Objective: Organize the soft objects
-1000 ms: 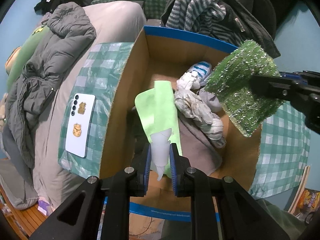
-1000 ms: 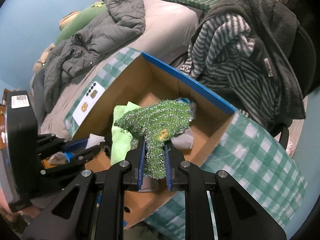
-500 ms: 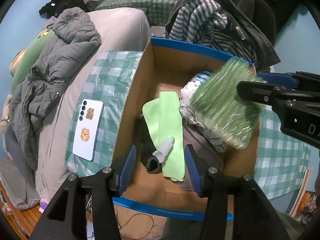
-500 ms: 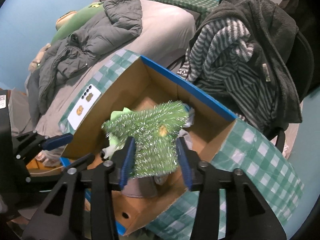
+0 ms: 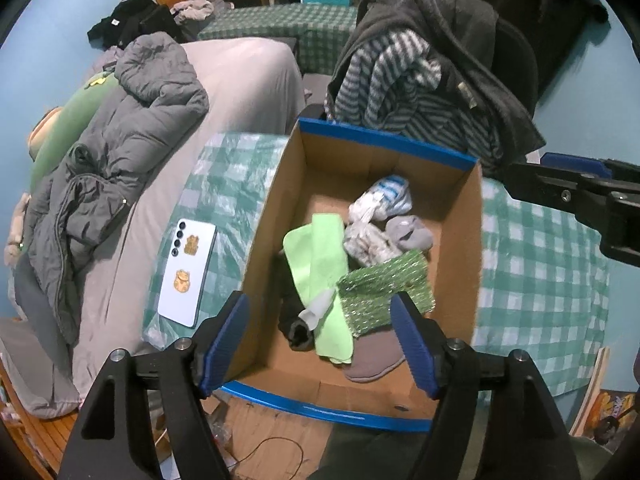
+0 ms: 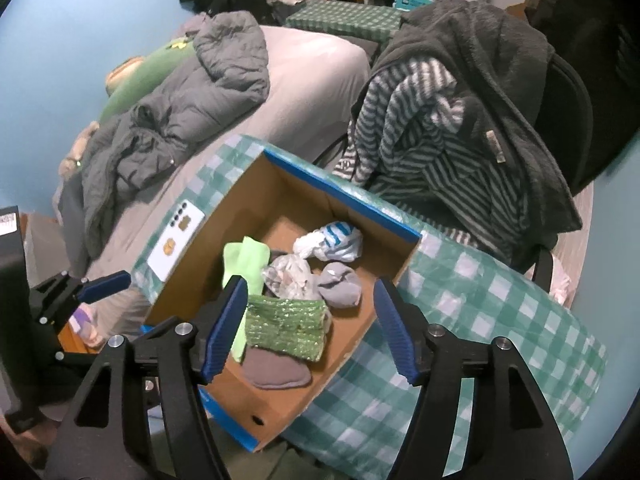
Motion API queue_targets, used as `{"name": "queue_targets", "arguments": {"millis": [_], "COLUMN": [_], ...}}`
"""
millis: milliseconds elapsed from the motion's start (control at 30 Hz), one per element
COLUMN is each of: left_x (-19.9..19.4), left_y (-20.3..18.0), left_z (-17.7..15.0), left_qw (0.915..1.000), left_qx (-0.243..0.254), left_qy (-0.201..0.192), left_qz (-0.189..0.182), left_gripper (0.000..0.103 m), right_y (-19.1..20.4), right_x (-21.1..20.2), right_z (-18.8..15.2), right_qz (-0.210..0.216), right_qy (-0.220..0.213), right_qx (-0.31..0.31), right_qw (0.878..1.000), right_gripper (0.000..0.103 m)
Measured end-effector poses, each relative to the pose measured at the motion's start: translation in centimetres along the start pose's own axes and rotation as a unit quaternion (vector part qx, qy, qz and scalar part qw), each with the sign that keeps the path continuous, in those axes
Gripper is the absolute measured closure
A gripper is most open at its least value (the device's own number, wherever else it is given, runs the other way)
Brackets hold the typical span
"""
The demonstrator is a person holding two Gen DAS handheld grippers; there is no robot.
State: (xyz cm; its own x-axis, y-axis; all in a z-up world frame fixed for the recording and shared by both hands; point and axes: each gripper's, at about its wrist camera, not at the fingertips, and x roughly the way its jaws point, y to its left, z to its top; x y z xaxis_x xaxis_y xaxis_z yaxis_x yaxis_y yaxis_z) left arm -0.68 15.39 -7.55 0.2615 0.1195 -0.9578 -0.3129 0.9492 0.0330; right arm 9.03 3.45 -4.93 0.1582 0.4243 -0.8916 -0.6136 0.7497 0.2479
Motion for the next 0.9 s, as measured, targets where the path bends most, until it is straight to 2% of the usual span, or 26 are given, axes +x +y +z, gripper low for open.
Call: {"name": "queue_targets", "arguments": {"millis": [233,433,700,900], "left_x": [-2.5,-4.9,-6.3,-8.2], "left_y": [-1.5,-3.5,-6.2,-7.9], "left_z": [0.9,1.8,2.6,2.8], "left_qw": [0.9999,0.9992,0.9984,0.9969], "left_qx": [0.004,0.014,0.032,0.038], "left_qy": [-0.012,-0.038,-0.045,-0.069], "left_qz": [0.008,0.004,-0.003,-0.008], "left_gripper": [0.023,0.018,0.018,0.018], "right_y": [-0.8,-2.5,-5.2,-6.5], "right_x": [-3.3,-6.6,-10.2,-12.9], "right_z": [0.1,-0.2,-2.2,-3.6], "right_qz": [-0.006,-0.036,-0.069,-0.084], "right_qy": [-0.022,-0.055,-0.075,-0.094], "right_qx": [0.004,0.018,0.049,0.066], "right_qw": [1.000,0.998,0.994,0.990], "right_gripper": [0.036,0.035,0.035,0.035]}}
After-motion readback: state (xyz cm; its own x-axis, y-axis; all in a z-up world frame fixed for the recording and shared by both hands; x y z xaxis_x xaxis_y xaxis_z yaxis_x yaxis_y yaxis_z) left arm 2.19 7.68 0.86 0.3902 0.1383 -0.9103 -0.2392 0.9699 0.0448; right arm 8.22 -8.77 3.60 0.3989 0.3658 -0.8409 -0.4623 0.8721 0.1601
